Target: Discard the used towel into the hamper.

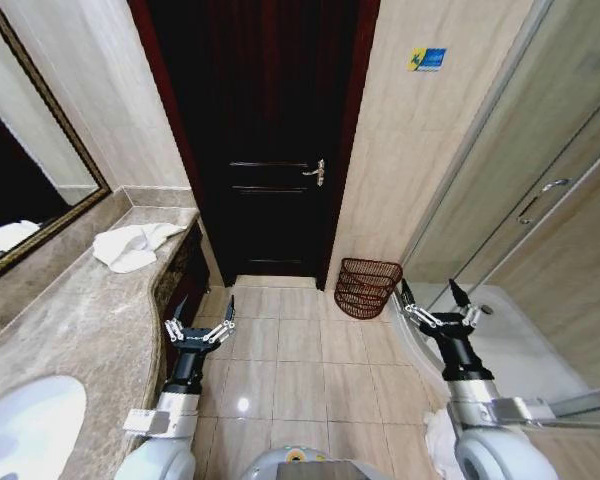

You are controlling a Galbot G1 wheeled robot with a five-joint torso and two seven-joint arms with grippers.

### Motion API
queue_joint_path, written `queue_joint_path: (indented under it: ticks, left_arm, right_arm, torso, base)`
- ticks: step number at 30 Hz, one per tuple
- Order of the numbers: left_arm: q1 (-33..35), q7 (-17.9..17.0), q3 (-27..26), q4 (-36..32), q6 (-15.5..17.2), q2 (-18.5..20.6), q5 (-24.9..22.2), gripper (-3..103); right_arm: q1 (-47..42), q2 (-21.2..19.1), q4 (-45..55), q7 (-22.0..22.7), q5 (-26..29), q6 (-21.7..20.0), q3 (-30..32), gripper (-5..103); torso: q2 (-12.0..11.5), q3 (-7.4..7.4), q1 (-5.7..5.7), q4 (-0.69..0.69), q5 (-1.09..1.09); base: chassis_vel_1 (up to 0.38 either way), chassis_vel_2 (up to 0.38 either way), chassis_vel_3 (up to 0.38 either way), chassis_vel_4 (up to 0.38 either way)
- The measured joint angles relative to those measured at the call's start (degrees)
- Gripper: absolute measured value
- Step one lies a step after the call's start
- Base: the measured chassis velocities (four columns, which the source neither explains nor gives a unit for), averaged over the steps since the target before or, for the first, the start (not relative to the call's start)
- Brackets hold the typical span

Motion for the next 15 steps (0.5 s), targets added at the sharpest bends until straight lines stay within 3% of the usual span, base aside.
queue_joint_path:
  ticks: [9, 15]
  left_arm:
    - [0.9, -0.46, -0.43, -2.87, 1.69, -1.74, -2.34, 99]
    - [2.13, -0.21, 0.41, -1.96, 0.61, -2.99, -0.98, 99]
  right_arm:
    - [-0.82, 3.12, 0.94, 1.27, -1.68, -2.39, -0.29, 100]
    - [-3.26, 6.51, -0.35, -0.85, -2.42, 0.95, -0.13, 100]
  torso:
    - [0.0, 0.0, 0.0, 0.0, 0.0]
    - [0.0, 0.0, 0.0, -0.01, -0.01]
  base:
    - [0.0, 0.0, 0.0, 0.0]
    - [0.0, 0.0, 0.0, 0.0]
